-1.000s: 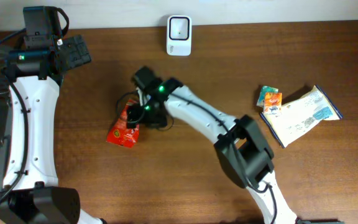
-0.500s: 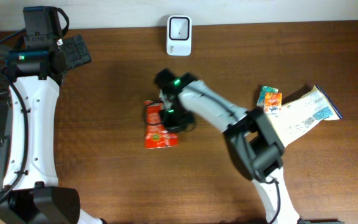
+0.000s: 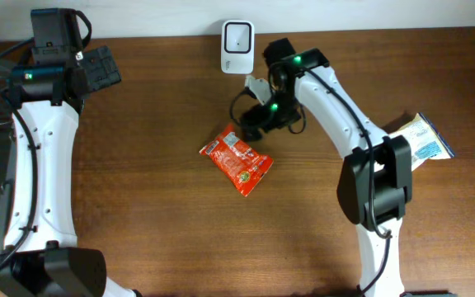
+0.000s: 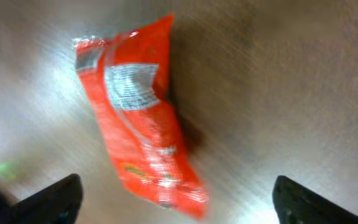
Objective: Scan the item barcode
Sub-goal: 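Grasp the red snack packet with the right gripper and drag it right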
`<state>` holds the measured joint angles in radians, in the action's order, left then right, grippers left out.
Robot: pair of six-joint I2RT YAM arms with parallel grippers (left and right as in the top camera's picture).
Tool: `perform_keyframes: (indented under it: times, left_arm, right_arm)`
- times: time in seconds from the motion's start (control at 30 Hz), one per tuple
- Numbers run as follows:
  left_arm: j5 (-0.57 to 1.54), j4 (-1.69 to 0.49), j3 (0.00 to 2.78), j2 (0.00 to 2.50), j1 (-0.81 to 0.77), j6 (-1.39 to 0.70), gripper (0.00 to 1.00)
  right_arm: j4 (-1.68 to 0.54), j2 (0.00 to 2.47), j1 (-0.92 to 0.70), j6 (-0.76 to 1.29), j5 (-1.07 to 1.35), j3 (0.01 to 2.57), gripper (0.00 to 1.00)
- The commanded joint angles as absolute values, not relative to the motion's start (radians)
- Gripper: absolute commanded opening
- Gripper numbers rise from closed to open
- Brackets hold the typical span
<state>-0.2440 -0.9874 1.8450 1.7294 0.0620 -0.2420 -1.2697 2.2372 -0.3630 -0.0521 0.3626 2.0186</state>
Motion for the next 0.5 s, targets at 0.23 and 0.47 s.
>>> perform_keyframes:
  times: [0.23,0.47]
  left_arm:
    - [-0.252,-0.989,1.864,1.705,0.062,-0.226,0.99]
    - [-0.252,-0.989,1.864,1.705,0.062,-0.226,0.99]
  right_arm:
    - [-1.162,2.207,-0.493,0.736,0.322,1.817,0.94]
    - [-1.046,2.207,-0.542,0.963,0.120,1.654,0.94]
